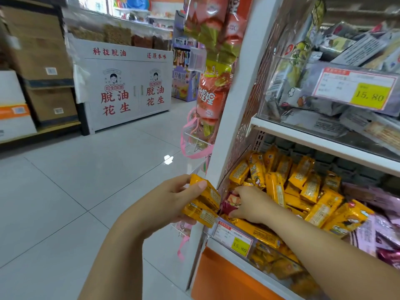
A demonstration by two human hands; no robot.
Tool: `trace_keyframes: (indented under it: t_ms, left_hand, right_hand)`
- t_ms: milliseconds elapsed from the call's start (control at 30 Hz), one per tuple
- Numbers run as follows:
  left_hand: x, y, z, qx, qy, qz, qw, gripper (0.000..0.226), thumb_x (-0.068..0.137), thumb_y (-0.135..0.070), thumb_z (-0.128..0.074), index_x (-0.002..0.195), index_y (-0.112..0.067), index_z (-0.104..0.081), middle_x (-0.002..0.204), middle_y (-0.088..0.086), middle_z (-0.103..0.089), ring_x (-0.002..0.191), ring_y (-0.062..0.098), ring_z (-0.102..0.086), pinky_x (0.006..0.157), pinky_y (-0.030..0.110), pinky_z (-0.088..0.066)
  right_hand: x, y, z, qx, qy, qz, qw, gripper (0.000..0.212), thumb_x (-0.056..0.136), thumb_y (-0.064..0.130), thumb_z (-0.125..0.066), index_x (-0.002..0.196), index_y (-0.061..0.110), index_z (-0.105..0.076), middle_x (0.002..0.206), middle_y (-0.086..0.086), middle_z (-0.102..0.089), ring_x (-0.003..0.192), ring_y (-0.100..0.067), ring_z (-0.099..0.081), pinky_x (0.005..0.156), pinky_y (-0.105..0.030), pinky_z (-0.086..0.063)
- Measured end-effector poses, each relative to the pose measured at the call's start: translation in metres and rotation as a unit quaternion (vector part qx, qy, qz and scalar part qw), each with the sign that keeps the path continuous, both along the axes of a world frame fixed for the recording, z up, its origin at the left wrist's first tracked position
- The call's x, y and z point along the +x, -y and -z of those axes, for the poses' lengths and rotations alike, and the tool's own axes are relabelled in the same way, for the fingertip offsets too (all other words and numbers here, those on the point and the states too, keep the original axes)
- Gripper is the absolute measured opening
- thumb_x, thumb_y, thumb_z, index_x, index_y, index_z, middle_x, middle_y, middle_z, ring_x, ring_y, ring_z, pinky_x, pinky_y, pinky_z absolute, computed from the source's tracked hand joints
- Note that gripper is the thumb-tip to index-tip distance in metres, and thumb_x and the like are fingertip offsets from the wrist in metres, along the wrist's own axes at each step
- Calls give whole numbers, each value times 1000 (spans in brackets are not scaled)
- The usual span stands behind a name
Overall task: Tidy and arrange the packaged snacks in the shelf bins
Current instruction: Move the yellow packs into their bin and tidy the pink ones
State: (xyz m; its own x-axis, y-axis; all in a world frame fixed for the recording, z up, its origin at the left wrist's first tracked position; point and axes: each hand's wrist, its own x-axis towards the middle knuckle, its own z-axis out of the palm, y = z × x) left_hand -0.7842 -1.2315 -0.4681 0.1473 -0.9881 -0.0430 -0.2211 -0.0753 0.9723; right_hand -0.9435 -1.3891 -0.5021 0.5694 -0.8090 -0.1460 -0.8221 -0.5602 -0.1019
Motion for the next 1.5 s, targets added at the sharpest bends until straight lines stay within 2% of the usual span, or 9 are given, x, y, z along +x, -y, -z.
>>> trace_keyframes:
  t_ms: [100, 333, 500, 700, 900, 1033, 1200, 1333, 1500]
  left_hand:
    - [2, -1, 1, 5, 6, -6, 1000, 34, 86, -53, -46, 108, -33, -62, 86, -7, -73, 73, 9, -70, 59, 11, -50]
    - [3, -2, -1, -15, -6, -17, 1000, 35, 80, -55, -45, 105, -36, -61, 87, -12, -72, 76, 10, -71, 59, 10, -50]
    - [-9, 0, -5, -26, -32, -26, 999, 25, 86, -45, -47, 103, -33, -61, 84, -17, -71, 73, 6, -70, 55, 9, -48]
    - [-31, 7, -14, -32, -30, -19, 999, 22, 94, -36, -47, 105, -25, -63, 84, -7, -73, 67, 5, -69, 55, 10, -47]
    - [-58, 30, -2, -23, 61, -9, 998, 28, 92, -46, -50, 114, -32, -61, 105, -10, -64, 85, 3, -62, 58, 9, -48]
    - [-77, 48, -3, 0, 61, -43, 997, 52, 92, -43, -55, 137, -20, -46, 128, 3, -53, 81, 7, -63, 65, 18, -57]
    - [-98, 67, -13, 45, 189, 1, 981, 60, 94, -46, -50, 145, -19, -35, 132, 6, -52, 79, 14, -65, 57, 14, -51]
    - [-112, 75, -14, 109, 278, 78, 951, 63, 93, -57, -44, 146, -25, -34, 138, 7, -50, 100, 19, -66, 92, 34, -50]
    - [-121, 74, -4, 141, 274, 94, 947, 56, 98, -49, -39, 148, -26, -29, 146, 7, -42, 123, 25, -52, 100, 39, -47]
  right_hand:
    - [0, -3, -2, -23, 14, 15, 1000, 48, 72, 39, -76, 110, 14, -61, 102, -1, -65, 93, -21, -60, 76, -35, -53]
    - [-24, -19, -32, -88, 110, 7, 990, 44, 75, 44, -70, 112, 24, -54, 83, 9, -63, 80, -13, -60, 63, -31, -53]
    - [-46, -23, -50, -100, 217, 6, 971, 48, 77, 41, -72, 118, 30, -50, 83, 11, -64, 76, -10, -62, 65, -34, -54]
    - [-67, -38, -62, -95, 292, -20, 951, 50, 75, 39, -73, 117, 35, -47, 92, 12, -64, 91, -9, -60, 79, -32, -53]
    - [-93, -54, -88, -95, 378, -30, 920, 57, 74, 27, -76, 111, 47, -39, 84, 10, -64, 68, -4, -60, 68, -27, -49]
    - [-114, -67, -97, -110, 415, -46, 902, 52, 73, 23, -77, 105, 50, -45, 87, 14, -65, 75, -1, -61, 72, -21, -48]
    - [-130, -82, -111, -132, 441, -50, 886, 43, 74, 22, -77, 98, 47, -51, 90, 17, -63, 81, -1, -60, 72, -18, -47]
    - [-148, -94, -123, -155, 455, -42, 876, 44, 74, 22, -77, 97, 48, -51, 91, 19, -63, 82, 0, -60, 71, -16, -47]
    - [-173, -106, -138, -163, 467, -37, 868, 43, 74, 23, -76, 98, 47, -51, 98, 17, -63, 85, 1, -61, 72, -15, -49]
